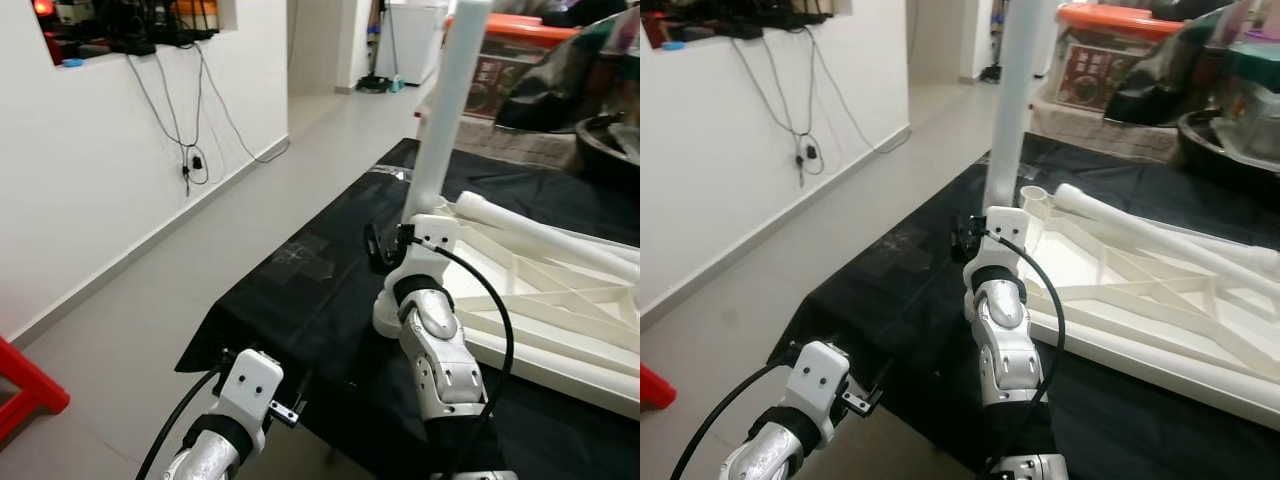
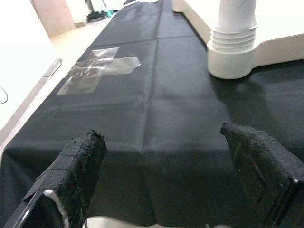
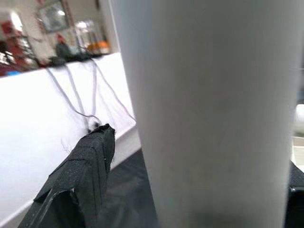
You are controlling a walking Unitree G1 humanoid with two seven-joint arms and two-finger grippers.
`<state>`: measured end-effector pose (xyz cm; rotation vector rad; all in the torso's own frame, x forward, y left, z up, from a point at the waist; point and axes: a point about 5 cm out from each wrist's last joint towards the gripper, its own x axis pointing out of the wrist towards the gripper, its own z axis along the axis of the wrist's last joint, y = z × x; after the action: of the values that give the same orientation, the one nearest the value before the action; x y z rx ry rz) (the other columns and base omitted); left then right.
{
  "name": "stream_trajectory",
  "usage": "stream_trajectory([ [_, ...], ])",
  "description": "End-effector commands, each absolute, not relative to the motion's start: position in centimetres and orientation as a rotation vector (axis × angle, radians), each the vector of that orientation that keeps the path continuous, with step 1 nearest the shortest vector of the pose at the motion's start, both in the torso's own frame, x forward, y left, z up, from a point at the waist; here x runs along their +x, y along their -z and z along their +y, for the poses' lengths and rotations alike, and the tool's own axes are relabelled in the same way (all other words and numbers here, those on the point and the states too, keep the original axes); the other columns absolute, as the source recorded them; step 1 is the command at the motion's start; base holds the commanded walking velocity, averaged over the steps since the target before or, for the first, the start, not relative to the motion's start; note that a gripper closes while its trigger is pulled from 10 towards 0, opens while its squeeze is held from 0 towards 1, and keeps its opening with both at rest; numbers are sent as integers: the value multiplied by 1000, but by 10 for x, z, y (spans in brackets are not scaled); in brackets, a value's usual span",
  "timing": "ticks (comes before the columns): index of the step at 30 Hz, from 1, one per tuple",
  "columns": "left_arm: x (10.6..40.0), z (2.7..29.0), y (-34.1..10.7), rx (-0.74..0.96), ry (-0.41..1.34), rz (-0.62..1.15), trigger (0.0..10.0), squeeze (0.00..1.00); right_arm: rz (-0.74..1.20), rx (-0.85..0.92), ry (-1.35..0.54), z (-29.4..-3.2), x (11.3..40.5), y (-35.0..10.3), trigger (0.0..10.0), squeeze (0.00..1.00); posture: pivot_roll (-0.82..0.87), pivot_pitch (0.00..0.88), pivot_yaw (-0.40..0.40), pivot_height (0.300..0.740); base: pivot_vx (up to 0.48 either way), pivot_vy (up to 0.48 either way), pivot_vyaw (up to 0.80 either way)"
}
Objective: Building children table
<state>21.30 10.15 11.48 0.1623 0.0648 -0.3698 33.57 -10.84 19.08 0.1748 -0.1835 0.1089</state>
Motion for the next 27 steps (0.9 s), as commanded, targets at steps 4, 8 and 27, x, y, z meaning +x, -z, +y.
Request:
stream_trajectory([
  [4, 214, 101, -112, 158, 376, 71, 10000, 0, -128, 186, -547, -85, 344, -187, 10000, 0, 166, 8, -65, 740, 0, 0, 0],
  [8, 216, 101, -112, 159, 375, 69, 10000, 0, 93, 79, -1075, -89, 351, -175, 10000, 0, 179, 6, -70, 740, 0, 0, 0],
  [27, 212, 98, -113, 155, 382, 66, 10000, 0, 123, 42, -1491, -55, 354, -188, 0, 0, 215, 21, -91, 740, 0, 0, 0],
])
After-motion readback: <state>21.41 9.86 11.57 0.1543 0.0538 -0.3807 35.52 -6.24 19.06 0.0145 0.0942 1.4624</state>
